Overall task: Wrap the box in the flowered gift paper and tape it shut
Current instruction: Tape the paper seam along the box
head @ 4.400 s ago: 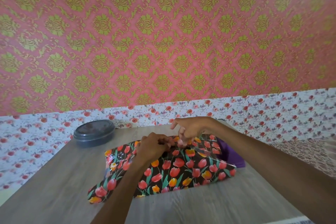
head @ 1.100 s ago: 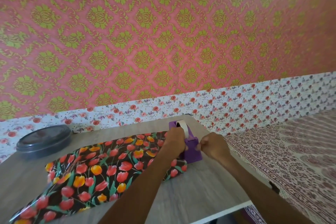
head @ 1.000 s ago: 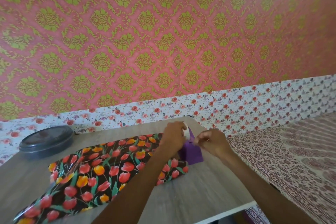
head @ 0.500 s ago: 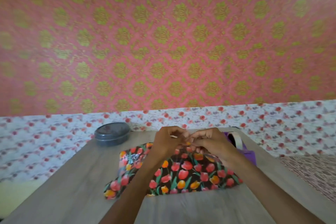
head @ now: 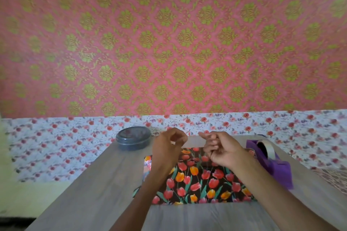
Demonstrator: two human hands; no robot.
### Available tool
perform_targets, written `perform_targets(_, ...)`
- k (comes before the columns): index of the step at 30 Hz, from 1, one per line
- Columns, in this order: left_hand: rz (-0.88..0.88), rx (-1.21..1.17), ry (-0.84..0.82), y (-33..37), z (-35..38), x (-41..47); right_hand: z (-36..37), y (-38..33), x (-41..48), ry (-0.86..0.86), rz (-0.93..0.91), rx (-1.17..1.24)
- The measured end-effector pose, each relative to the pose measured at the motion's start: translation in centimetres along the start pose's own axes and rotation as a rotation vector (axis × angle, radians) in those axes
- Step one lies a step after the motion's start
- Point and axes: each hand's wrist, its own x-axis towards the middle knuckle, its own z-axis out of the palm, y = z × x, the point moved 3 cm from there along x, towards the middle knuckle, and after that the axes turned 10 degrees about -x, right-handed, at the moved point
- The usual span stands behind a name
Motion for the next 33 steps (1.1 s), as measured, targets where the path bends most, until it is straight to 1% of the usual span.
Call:
perform_targets(2,-0.094,-0.077,-0.046,-0.3,-0.6,0.6,0.2,-0.1,0.1,0.048,-0.104,-0.224)
perform_targets(5,-0.179,-0.189,-0.102,-0.4,-1.1,1.1,0.7,-0.4,0.0,0.108,-0.3,-0.734)
perform_targets(6,-0.188,-0.19,-0.123,-0.4,-1.2,1.3,1.0,-0.5,-0.1,0.116,-0.367,-0.859)
perform_targets(7,-0.192,-0.184,-0.147,-0.5,-1.2,1.4,1.2,-0.5,-0.1,0.12,-0.42,-0.937)
perform_targets(9,-0.186,-0.149,-0.189,-0.7,-1.2,1.6,1.5,-0.6,0.1,0.111,-0.489,-1.015)
perform_targets(12,-0.163,-0.075,-0.197,-1.1,-1.1,1.8,1.8,-0.9,0.4,0.114,-0.532,-1.1)
perform_targets(15,-0.145,-0.02,-0.178,-1.3,-1.1,1.9,1.9,-1.1,0.7,0.157,-0.524,-1.137)
perform_targets(17,-0.144,0.047,-0.164,-1.1,-0.6,1.9,1.8,-0.9,0.9,0.218,-0.485,-1.119)
perform_targets(20,-0.137,0.236,-0.084,-1.2,-0.3,1.7,1.6,-0.3,1.2,0.304,-0.417,-1.095)
perform_targets(22,-0.136,0.265,-0.084,-1.8,-0.6,1.7,1.1,0.3,1.4,0.323,-0.348,-1.007)
perform_targets(24,-0.177,0.269,-0.171,-2.8,-0.7,1.6,0.7,0.7,1.6,0.316,-0.252,-0.905)
perform_targets(26,-0.269,0.273,-0.231,-4.0,-0.7,1.0,0.6,1.2,2.0,0.302,-0.15,-0.853)
perform_targets(29,-0.374,0.27,-0.221,-5.9,-0.8,0.2,0.5,1.9,2.5,0.299,-0.072,-0.867)
perform_targets(30,-0.402,0.23,-0.228,-6.3,-0.8,0.0,0.5,2.1,2.6,0.295,-0.069,-0.884)
perform_targets(33,-0.523,-0.04,-0.278,-6.9,-1.1,-0.3,0.5,2.2,2.8,0.276,-0.057,-0.958)
